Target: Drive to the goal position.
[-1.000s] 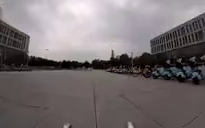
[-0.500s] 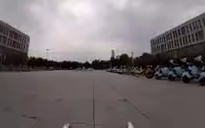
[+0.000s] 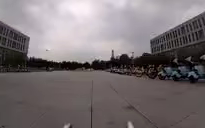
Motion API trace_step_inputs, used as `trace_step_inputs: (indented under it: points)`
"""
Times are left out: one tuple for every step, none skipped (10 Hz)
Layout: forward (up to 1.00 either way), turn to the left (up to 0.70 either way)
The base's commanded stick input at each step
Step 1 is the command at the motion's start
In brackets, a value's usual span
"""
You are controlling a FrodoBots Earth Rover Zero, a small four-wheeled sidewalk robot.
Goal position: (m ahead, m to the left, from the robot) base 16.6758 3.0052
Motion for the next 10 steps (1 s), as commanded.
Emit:
trace_step_inputs:
  points:
    - [0.69,0.0]
    - [0.69,0.0]
    - [0.69,0.0]
    - [0.69,0.0]
    - [0.69,0.0]
    - [0.69,0.0]
    - [0.69,0.0]
    - [0.69,0.0]
    - [0.69,0.0]
    - [0.69,0.12]
